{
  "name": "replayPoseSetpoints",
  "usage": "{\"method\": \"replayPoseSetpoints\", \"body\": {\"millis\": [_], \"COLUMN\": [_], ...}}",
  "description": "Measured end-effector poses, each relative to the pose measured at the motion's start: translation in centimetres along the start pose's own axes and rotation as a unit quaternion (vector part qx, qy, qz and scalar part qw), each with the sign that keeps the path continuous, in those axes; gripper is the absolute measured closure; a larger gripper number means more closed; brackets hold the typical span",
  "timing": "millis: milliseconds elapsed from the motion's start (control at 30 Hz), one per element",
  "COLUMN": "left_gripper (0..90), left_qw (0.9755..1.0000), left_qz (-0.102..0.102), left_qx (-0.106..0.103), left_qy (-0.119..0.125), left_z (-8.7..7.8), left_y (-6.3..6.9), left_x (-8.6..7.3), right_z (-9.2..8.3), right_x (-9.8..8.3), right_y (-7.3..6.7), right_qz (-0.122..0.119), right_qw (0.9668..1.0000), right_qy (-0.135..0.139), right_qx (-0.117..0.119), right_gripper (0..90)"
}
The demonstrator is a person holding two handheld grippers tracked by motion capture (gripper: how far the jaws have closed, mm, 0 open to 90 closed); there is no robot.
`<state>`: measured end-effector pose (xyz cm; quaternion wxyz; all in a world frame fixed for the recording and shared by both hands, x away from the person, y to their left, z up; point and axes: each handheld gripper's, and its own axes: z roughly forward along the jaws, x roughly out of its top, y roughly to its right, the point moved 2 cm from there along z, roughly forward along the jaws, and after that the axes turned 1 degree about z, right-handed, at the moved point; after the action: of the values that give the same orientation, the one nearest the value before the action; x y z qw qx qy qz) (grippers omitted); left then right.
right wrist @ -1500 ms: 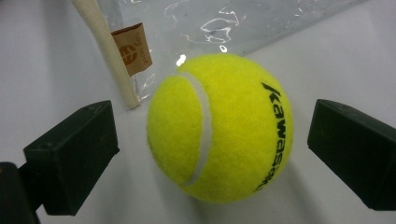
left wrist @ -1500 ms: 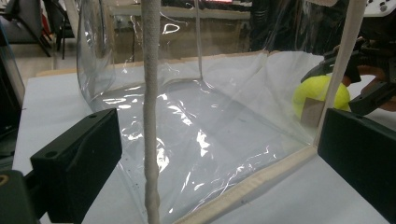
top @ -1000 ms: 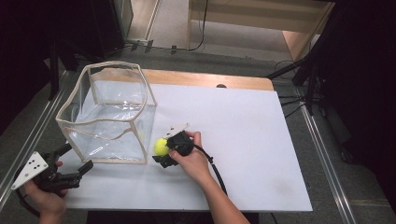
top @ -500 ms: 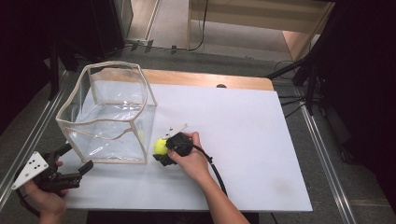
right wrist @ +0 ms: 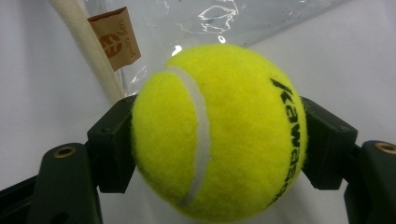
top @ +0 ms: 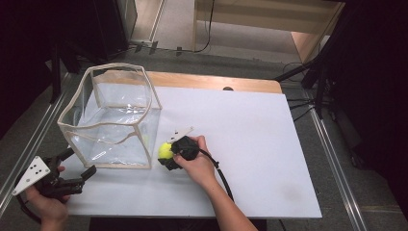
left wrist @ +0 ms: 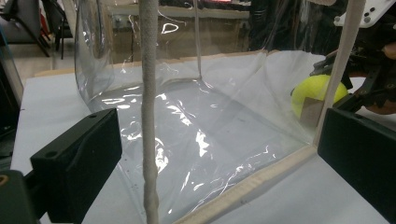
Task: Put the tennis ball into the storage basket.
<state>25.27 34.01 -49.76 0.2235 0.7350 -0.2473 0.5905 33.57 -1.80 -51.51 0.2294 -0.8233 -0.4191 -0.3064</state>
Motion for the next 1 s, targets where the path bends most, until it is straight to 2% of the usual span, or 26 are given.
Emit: {"method": "replayPoseSetpoints", "body": {"millis": [267, 600, 1000], "left_gripper": [0.1, 0.1, 0.1], "left_qw": [1.0, 1.0, 1.0], "left_qz": [-0.001, -0.001, -0.001], "left_qx": [0.0, 0.0, 0.0], "left_qy": [0.001, 0.002, 0.0], "left_z": [0.0, 0.0, 0.0], "left_y": [0.0, 0.0, 0.0], "left_x": [0.0, 0.0, 0.0], "right_z": [-0.4, -1.6, -2.8], "right_x": [0.4, 1.7, 2.7], "right_y": [0.0, -0.1, 0.1], "right_qz": [-0.003, -0.007, -0.007], "right_qw": [1.0, 0.9998, 0.9996], "right_qy": [0.004, 0.013, 0.021], "right_qx": [0.002, 0.013, 0.015], "right_gripper": [23.9, 24.0, 23.9]}}
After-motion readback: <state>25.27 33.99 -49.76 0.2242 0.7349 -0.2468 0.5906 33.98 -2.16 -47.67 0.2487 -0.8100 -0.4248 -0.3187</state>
